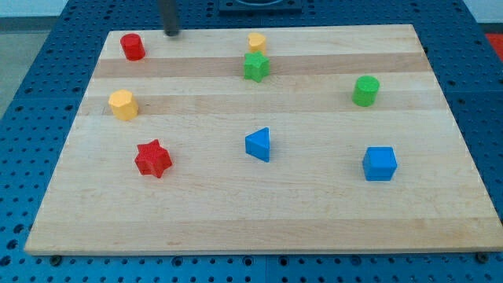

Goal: Push the red circle slightly to the right side

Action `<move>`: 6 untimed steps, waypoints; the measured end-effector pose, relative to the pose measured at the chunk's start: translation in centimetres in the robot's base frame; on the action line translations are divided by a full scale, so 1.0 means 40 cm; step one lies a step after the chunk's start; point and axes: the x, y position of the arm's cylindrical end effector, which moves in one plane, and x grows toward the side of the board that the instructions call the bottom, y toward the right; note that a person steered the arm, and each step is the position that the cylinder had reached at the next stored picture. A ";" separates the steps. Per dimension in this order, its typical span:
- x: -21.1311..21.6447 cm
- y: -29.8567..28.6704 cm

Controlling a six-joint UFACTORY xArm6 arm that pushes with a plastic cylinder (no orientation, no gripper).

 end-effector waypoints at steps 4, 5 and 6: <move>0.159 -0.179; 0.168 -0.122; 0.170 -0.064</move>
